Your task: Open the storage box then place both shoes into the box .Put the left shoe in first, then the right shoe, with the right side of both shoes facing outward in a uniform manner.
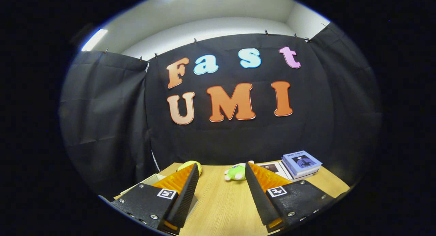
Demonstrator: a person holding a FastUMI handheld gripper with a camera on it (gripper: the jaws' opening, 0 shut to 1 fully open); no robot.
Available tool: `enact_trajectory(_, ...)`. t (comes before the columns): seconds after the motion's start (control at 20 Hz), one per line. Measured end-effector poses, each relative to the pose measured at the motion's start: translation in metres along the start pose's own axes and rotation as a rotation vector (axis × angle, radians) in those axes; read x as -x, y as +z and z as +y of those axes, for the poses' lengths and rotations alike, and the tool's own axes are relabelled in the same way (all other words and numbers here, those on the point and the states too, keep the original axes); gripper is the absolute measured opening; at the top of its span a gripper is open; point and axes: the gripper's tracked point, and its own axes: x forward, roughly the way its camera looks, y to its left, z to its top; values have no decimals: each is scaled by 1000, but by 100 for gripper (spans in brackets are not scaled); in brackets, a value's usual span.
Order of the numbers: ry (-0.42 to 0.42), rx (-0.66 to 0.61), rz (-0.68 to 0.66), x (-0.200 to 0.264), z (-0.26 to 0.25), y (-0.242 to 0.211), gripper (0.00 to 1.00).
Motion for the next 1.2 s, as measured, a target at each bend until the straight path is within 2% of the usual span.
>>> enact_trajectory(0.1, -13, 38, -42, 12, -14, 9, 83)
enact_trajectory(0.2, -70, 47, -97, 26, -36, 15, 88)
enact_trajectory(0.3, -86, 54, -151, 37, -46, 21, 93)
enact_trajectory(0.4, -93, 63, -192, 46, -57, 25, 95)
enact_trajectory(0.65, -170, 130, -283, 67, -82, 40, 96)
enact_trajectory(0.95, -145, 165, -312, 76, -81, 44, 96)
enact_trajectory(1.2, -123, 155, -280, 73, -79, 36, 96)
